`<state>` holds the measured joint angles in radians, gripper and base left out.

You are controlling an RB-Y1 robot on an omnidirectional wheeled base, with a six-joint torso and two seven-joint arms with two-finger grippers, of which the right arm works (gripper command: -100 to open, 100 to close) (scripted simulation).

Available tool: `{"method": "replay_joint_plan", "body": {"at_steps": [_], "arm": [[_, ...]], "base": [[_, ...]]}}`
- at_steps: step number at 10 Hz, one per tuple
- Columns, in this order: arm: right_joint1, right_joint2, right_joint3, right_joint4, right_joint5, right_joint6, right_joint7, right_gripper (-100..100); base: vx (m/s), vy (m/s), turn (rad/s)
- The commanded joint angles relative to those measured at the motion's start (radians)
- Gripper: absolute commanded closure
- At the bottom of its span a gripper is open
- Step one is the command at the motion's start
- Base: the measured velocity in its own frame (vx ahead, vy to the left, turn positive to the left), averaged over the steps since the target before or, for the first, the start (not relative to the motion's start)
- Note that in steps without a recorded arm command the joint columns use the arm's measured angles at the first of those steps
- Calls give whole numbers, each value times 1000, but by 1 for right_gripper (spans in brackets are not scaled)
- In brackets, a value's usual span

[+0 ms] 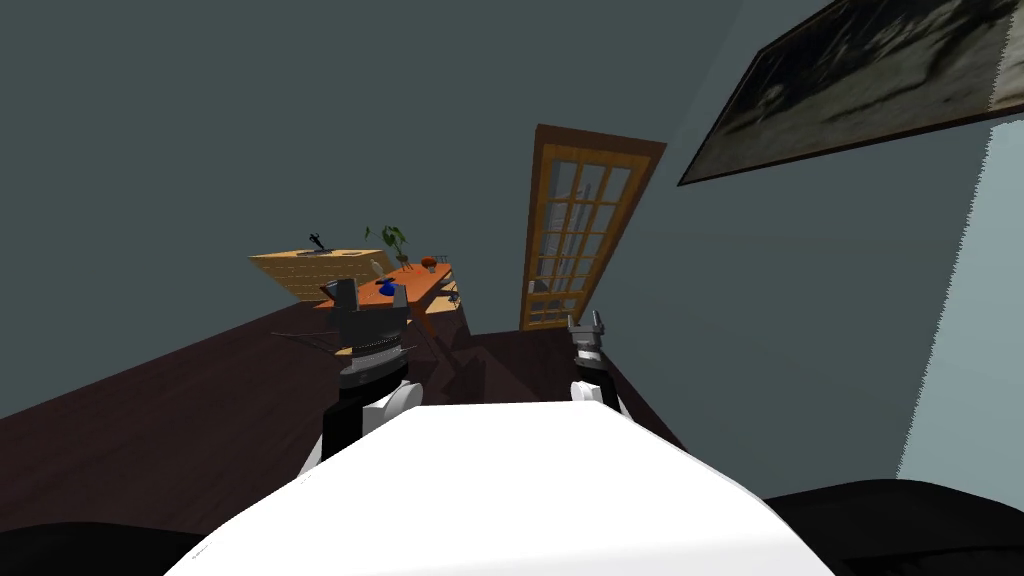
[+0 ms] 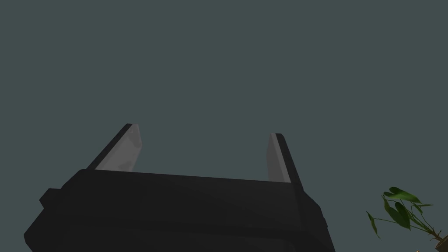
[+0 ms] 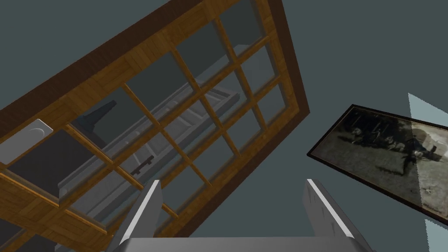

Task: Pull the door open

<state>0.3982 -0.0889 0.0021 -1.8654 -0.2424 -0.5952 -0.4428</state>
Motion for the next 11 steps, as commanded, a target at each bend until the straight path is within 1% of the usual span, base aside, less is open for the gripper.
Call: {"method": "replay_joint_plan", "body": {"at_steps": [1,11], "arm": [[-13,-4,2,35,-18,-10,-26,-100],[-76,-26,23,243,-131,-71,-179,-100]], "base": [[90,-35,113],[89,-47,127]]}}
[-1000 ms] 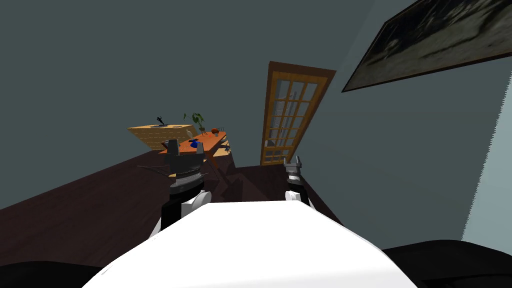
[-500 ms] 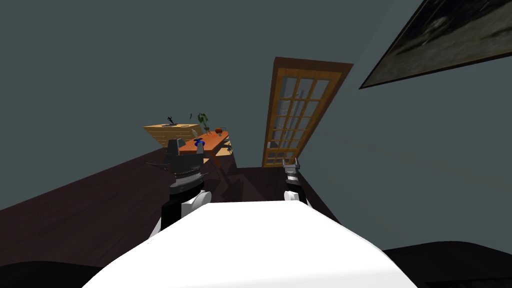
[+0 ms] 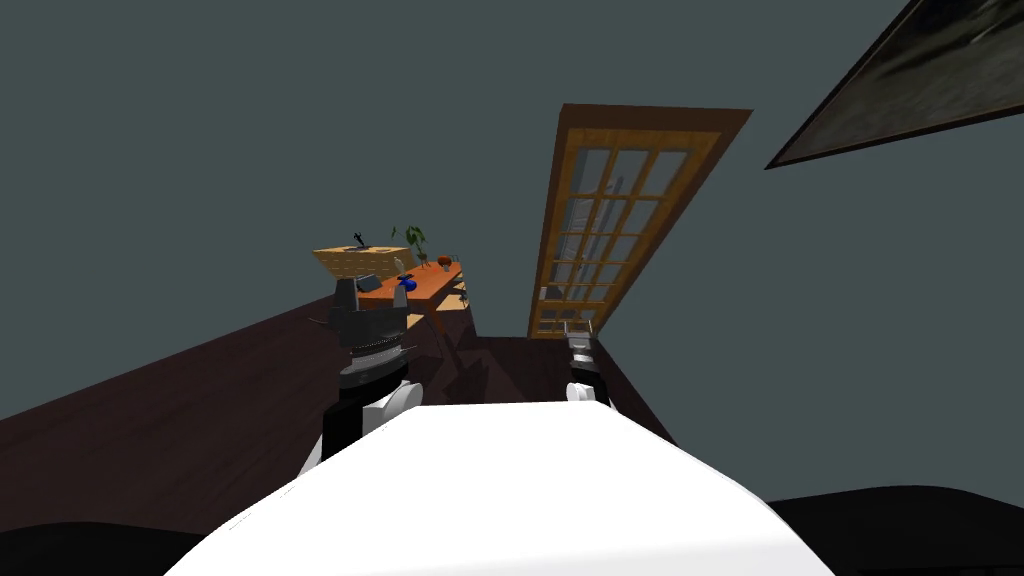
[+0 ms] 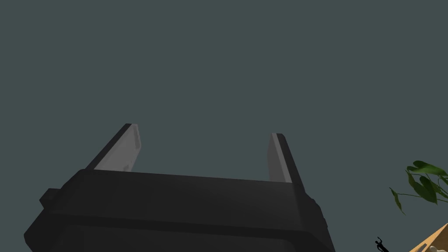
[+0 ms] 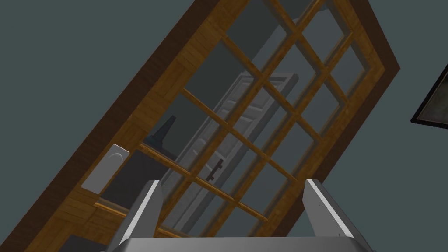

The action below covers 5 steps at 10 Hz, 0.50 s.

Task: Pull the door open

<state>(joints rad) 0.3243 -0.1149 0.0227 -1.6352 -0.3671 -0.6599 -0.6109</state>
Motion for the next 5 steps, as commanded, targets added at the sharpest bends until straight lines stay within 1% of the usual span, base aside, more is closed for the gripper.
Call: {"method": "replay_joint_plan", "body": {"at_steps": [1,5], "arm": [[-9,-2,5,35,-19,-12,-27,-100],[-35,-9,14,121,-66,-38,-90,-100]], "base": [[88,-54,153],[86,-57,128]]}}
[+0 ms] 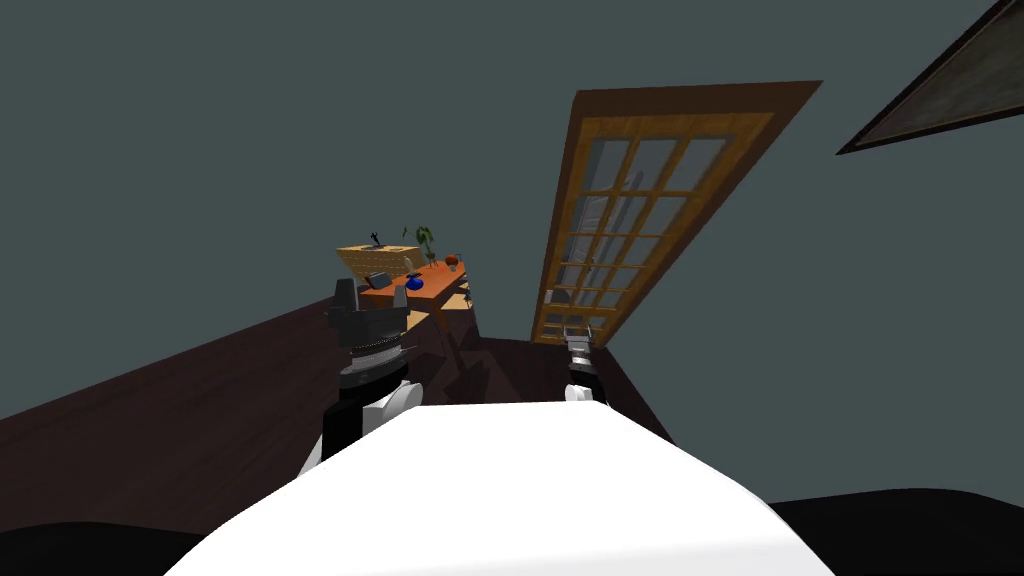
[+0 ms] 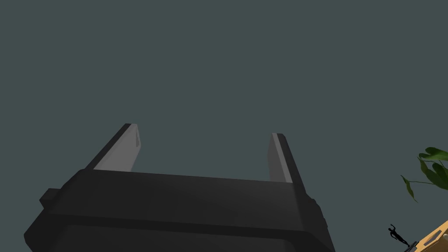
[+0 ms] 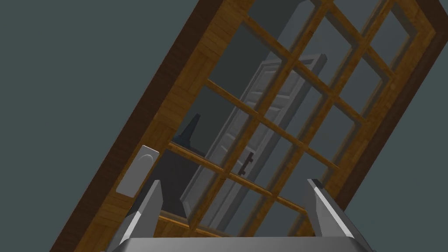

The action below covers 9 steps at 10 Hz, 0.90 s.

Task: Pull the door open

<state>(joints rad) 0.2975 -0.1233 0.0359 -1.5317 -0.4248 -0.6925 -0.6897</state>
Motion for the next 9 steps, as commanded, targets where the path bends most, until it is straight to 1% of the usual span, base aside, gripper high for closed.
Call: {"method": "replay_joint_plan", "body": {"at_steps": [1,3,9], "arm": [[-15,-2,3,39,-20,-11,-27,-100],[-28,-5,7,82,-43,-24,-59,-100],[-67,-14,20,209,-112,-61,-152,-100]], "base": [[84,-66,131],[77,-53,155],[76,-64,124]]}}
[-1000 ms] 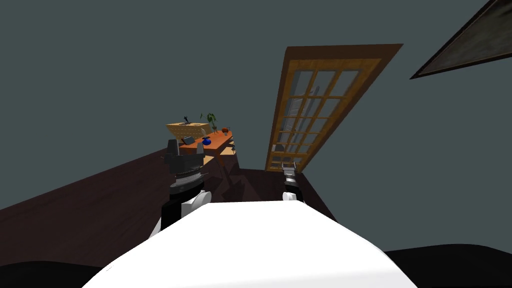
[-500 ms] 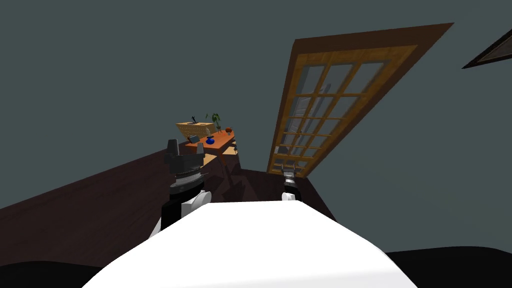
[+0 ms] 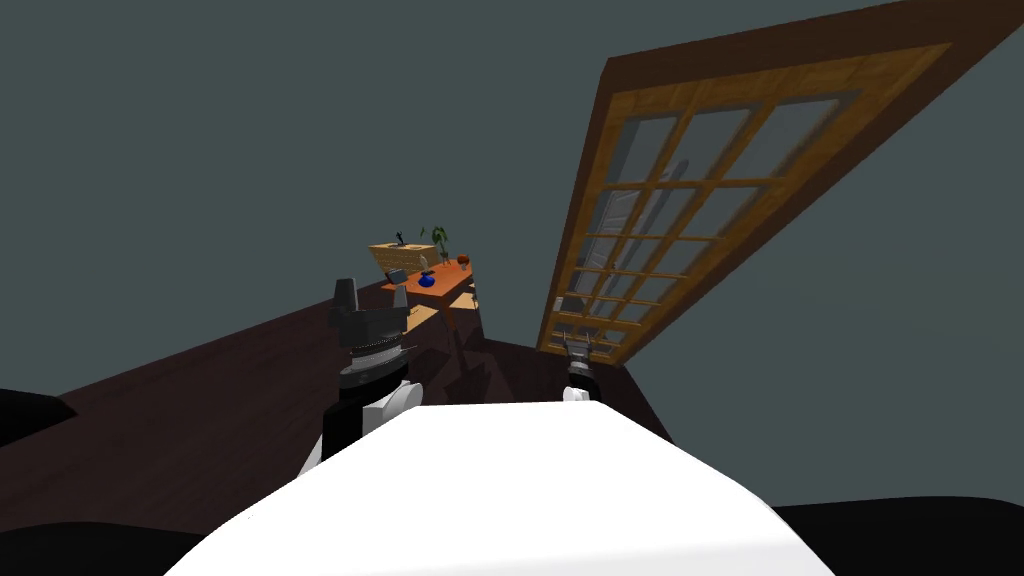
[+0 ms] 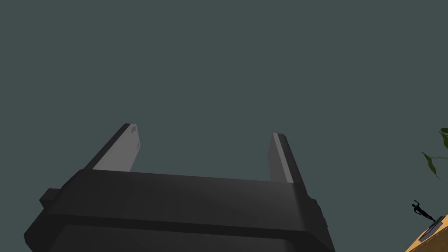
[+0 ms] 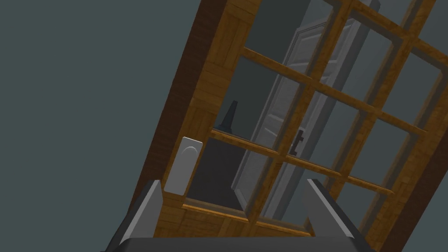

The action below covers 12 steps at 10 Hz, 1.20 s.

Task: Pull the door open

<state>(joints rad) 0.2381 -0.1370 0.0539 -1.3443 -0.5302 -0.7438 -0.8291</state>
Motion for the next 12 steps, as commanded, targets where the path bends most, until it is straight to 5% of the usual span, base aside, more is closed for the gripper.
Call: {"method": "replay_joint_plan", "body": {"at_steps": [1,12], "arm": [[-14,-2,4,43,-18,-16,-28,-100],[-82,-15,27,267,-140,-81,-193,-100]], "base": [[63,-80,120],[75,-77,127]]}}
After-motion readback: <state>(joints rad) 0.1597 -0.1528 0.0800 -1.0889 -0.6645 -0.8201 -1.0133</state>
